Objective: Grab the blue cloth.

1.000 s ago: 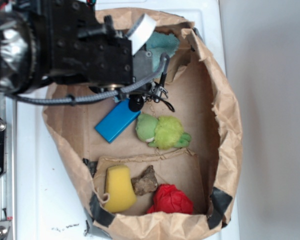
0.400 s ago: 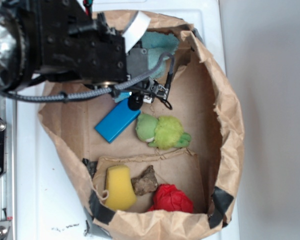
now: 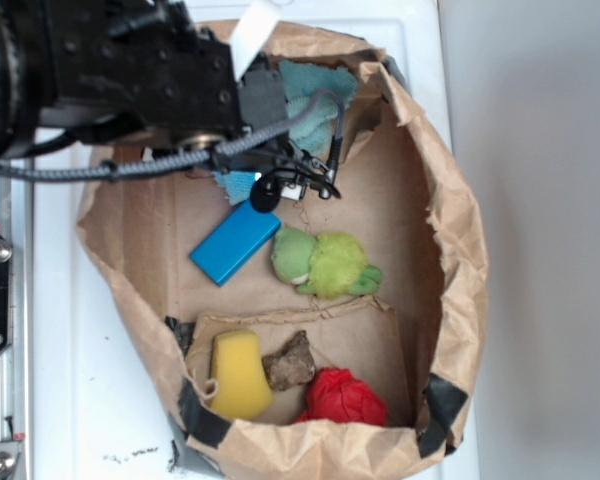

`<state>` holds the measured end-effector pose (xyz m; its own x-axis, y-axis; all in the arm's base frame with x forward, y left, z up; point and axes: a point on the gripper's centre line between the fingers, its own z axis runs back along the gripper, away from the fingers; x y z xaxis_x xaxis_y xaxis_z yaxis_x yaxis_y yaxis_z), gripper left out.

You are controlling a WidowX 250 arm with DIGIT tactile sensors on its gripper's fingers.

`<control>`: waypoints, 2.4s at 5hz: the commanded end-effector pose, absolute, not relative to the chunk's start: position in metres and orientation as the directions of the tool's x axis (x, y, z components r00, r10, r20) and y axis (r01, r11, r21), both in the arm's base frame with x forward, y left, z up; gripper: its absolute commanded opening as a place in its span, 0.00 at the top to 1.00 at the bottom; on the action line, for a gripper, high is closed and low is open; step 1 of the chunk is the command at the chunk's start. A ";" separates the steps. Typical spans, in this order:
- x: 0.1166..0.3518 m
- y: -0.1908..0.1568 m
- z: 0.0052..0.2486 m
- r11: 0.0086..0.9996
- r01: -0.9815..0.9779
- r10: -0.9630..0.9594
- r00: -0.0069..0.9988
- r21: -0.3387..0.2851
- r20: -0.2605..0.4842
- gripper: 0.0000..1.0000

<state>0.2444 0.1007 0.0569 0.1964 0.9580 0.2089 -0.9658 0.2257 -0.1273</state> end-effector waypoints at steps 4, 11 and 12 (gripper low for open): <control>0.240 0.116 0.078 0.202 -0.961 0.951 0.146 -0.190 0.273 0.00; 0.239 0.103 0.062 0.190 -0.961 0.949 0.128 -0.199 0.288 0.00; 0.244 0.102 0.063 0.186 -0.962 0.951 0.124 -0.202 0.284 0.00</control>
<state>0.2445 0.0974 0.0514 0.1281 0.9547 0.2686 -0.9694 0.1777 -0.1692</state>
